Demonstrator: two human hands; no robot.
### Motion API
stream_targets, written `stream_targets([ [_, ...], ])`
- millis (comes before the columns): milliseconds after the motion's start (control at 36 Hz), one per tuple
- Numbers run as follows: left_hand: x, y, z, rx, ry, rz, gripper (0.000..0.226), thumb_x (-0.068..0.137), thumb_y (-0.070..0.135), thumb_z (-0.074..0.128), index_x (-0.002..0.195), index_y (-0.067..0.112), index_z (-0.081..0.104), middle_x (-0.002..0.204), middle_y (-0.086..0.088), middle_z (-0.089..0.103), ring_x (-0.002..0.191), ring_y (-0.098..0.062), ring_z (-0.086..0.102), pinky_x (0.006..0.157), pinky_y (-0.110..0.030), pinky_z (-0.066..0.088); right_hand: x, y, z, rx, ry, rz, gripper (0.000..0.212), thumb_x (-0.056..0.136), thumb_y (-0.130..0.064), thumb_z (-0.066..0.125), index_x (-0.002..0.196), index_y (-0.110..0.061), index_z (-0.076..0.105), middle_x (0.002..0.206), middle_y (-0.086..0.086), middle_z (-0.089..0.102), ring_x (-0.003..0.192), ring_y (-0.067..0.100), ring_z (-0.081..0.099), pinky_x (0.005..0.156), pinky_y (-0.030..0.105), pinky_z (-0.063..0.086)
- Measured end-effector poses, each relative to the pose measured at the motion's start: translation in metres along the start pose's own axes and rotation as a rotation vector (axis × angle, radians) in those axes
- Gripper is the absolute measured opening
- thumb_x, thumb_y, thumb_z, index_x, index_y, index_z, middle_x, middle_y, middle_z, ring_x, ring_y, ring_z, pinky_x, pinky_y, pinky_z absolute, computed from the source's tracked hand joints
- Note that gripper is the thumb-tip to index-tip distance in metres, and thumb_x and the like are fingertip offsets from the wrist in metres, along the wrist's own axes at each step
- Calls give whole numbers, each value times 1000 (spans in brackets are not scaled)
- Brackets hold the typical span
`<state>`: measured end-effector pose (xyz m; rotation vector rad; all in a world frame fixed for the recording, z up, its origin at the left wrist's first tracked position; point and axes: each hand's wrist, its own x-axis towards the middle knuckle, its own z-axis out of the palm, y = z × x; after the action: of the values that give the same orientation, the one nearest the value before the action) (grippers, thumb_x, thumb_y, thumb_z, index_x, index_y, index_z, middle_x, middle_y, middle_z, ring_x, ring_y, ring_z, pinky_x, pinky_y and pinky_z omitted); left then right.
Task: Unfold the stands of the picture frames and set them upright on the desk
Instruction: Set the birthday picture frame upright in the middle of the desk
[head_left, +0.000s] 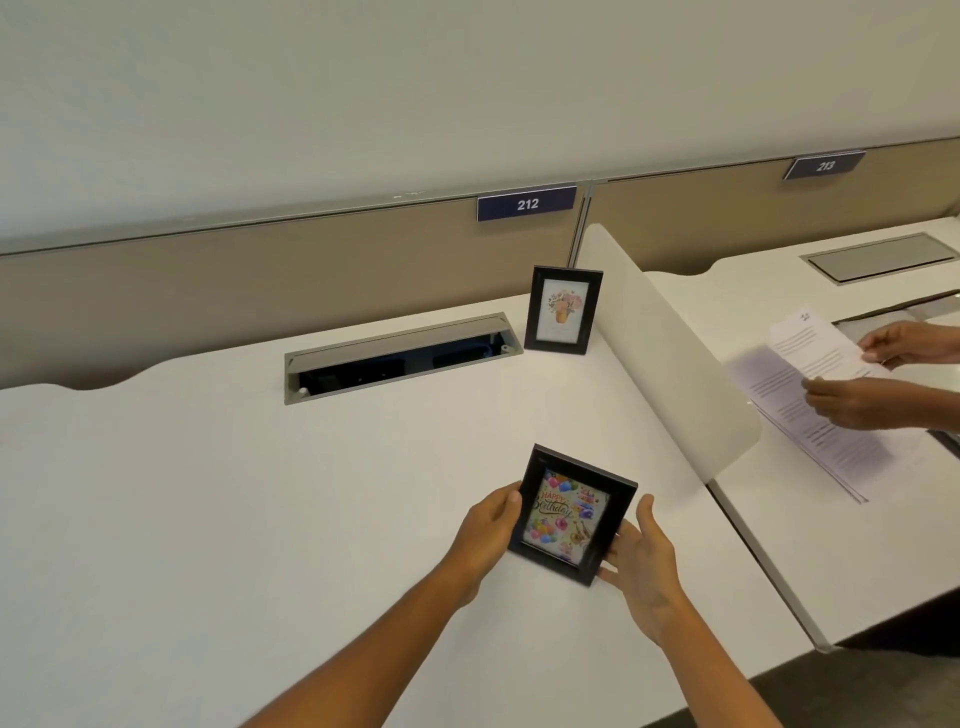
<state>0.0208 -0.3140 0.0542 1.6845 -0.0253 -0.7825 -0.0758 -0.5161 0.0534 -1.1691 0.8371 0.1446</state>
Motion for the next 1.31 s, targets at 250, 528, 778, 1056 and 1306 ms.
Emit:
stream_targets([
  [250,6,-1,6,4,79,20,35,109,46,38,136,39,60,91,45,67,86,31,59,60,3,46,9,3,-5,53,-18,-4,95,90,-94,34,145,-25,69,141,6,77,134,35,69,118,61,47],
  [528,14,6,14,0,107,15,31,108,45,42,124,34,67,108,17,75,93,4,72,65,-9,55,12,2,-2,86,-70,-33,86,95,-89,36,147,-28,70,142,7,77,136,36,68,122,64,44],
  [778,12,5,-2,-29,163,25,28,109,38,46,104,31,73,93,18,79,86,9,71,61,-8,53,9,0,17,51,-92,-34,84,96,-86,34,148,-30,68,141,4,77,136,32,69,118,59,48],
  [1056,-16,5,-70,-56,305,48,24,107,40,48,99,41,71,96,21,76,89,5,70,61,-7,53,9,-9,88,-47,-207,-25,84,96,-87,33,148,-31,68,142,3,77,136,31,68,120,62,46],
  [1306,-52,-4,-156,-60,468,36,25,107,43,48,95,37,69,91,23,75,92,1,69,57,-7,51,6,-9,188,-131,-338,-10,82,101,-82,28,147,-28,69,140,6,77,137,35,67,122,68,43],
])
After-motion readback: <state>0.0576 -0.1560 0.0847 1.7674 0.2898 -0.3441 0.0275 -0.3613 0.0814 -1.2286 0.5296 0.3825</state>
